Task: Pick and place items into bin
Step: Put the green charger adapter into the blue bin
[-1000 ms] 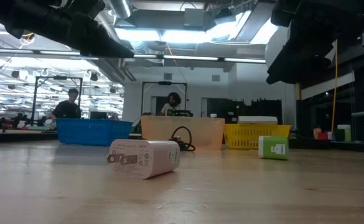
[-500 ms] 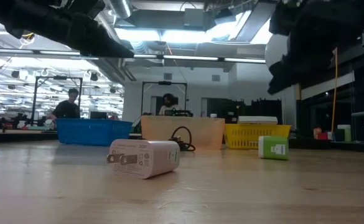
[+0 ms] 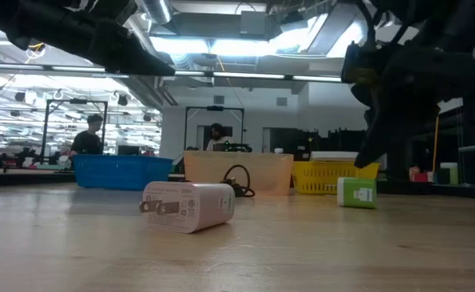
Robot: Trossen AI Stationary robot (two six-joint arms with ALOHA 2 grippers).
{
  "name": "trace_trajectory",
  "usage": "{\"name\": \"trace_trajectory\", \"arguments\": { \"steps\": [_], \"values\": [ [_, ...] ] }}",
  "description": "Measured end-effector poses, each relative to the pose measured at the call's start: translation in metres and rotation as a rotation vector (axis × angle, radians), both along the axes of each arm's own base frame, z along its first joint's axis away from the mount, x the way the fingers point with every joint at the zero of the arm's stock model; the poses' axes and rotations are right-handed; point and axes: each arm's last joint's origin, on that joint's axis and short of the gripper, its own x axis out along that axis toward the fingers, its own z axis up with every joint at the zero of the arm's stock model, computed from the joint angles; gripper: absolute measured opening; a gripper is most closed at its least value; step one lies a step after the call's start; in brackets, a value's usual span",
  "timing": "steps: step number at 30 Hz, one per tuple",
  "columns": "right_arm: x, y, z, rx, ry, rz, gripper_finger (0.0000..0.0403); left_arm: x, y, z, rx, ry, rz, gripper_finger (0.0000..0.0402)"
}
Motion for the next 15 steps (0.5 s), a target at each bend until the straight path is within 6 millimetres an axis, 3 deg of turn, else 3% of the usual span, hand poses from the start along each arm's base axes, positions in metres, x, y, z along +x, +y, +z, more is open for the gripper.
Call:
{"name": "trace_trajectory", "arguments": {
  "steps": [15],
  "values": [
    [0.007, 0.003, -0.033, -0.006, 0.104, -0.034, 0.0218, 0.000, 0.000, 0.000, -0.001, 0.005, 0.000, 0.0032]
  ]
}}
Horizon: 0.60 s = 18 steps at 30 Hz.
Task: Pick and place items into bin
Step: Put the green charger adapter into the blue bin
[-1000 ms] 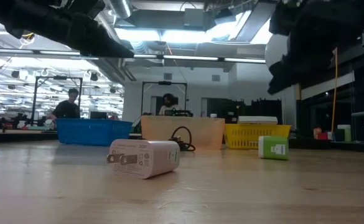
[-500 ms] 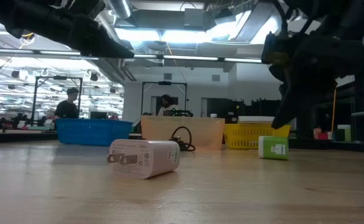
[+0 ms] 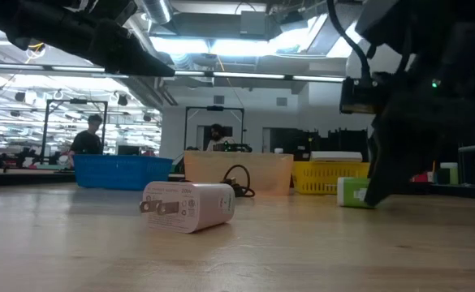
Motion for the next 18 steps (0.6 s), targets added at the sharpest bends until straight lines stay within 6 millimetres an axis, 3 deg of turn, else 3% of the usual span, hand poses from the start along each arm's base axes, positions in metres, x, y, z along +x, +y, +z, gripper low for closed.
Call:
{"name": "trace_trajectory", "arguments": {
  "steps": [18],
  "values": [
    [0.0026, 0.0010, -0.0053, -0.001, -0.002, -0.001, 0.0206, 0.0000, 0.0000, 0.0001, -0.001, 0.000, -0.001, 0.0031]
  ]
}}
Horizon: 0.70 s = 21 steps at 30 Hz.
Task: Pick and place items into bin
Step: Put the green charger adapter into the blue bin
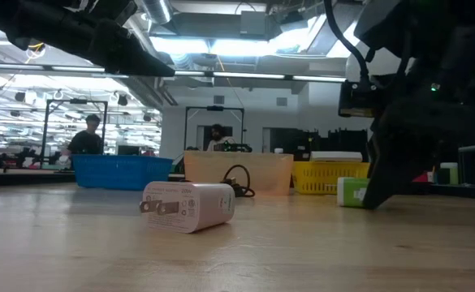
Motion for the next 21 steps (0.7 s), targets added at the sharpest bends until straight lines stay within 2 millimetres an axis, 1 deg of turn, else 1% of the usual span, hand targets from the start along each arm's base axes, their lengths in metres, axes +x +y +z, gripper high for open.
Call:
{"name": "trace_trajectory", "arguments": {
  "steps": [3, 8, 17, 21],
  "values": [
    [0.000, 0.000, 0.000, 0.001, -0.001, 0.000, 0.0179, 0.000, 0.000, 0.000, 0.000, 0.000, 0.000, 0.0031],
    [0.000, 0.000, 0.000, -0.001, -0.004, 0.003, 0.0120, 0.000, 0.000, 0.000, 0.000, 0.000, -0.001, 0.0031],
    [-0.001, 0.000, 0.002, 0.003, -0.004, 0.007, 0.0118, 0.000, 0.000, 0.000, -0.001, 0.000, -0.002, 0.0031],
    [-0.002, -0.001, 0.015, 0.025, -0.044, 0.033, 0.0118, 0.000, 0.000, 0.000, -0.002, 0.001, -0.006, 0.0031]
  ]
}}
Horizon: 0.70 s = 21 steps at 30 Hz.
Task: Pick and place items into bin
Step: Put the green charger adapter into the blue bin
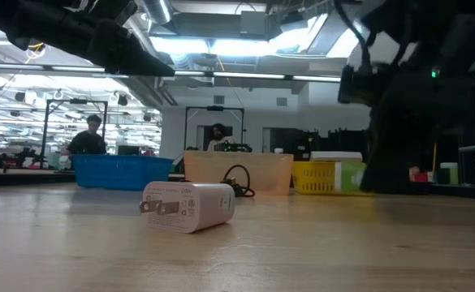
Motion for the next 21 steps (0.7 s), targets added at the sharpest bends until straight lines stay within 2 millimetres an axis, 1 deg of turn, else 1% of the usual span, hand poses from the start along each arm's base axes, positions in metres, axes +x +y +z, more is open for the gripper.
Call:
{"name": "trace_trajectory", "arguments": {
  "steps": [9, 18, 21],
  "values": [
    [-0.004, -0.010, 0.041, 0.003, -0.163, 0.047, 0.0118, 0.000, 0.000, 0.000, 0.000, 0.000, 0.000, 0.0031],
    [0.003, -0.033, 0.082, -0.139, -0.427, 0.166, 0.0118, 0.000, 0.000, 0.000, -0.016, -0.006, 0.003, 0.0031],
    [0.008, -0.038, 0.093, -0.196, -0.531, 0.195, 0.0118, 0.000, 0.000, 0.000, -0.020, -0.006, -0.007, 0.0031]
  ]
}}
